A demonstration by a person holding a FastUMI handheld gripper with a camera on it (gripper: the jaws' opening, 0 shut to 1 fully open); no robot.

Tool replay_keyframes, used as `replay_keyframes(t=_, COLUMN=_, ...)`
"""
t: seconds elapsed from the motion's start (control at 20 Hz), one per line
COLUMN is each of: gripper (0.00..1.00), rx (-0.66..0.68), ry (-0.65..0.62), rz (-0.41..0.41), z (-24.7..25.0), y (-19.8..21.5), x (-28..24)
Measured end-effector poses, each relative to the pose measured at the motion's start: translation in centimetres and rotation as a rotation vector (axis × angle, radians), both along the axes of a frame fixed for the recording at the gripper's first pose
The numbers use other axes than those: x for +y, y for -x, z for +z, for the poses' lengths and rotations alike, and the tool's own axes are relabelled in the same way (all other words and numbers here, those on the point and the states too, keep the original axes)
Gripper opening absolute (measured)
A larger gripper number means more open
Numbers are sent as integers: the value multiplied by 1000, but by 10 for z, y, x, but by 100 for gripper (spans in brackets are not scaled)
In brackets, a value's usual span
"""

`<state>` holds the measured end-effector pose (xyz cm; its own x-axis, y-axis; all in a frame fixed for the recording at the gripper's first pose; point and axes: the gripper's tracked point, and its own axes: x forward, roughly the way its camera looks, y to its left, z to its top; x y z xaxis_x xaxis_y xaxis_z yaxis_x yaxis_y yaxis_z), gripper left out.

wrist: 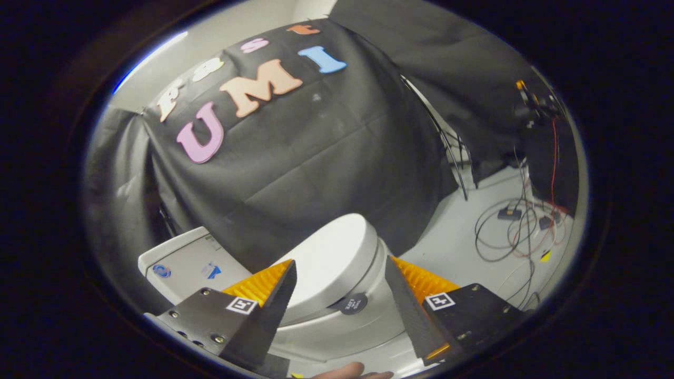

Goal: Open the toilet lid.

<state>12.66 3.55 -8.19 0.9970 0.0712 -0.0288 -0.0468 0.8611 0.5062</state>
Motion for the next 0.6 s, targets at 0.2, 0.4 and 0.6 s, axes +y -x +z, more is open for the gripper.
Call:
replay_keyframes(t=0.2, gripper=97, rx=28, ry=-198, rz=31, z=-30, y=-20, x=7)
replay_keyframes(t=0.4, gripper=97, rx=109, ry=-293, rz=18, z=-62, y=-27, x=6)
replay_keyframes(t=0.6, gripper=96, rx=122, ry=-413, rz=14, z=-79, y=-34, x=11)
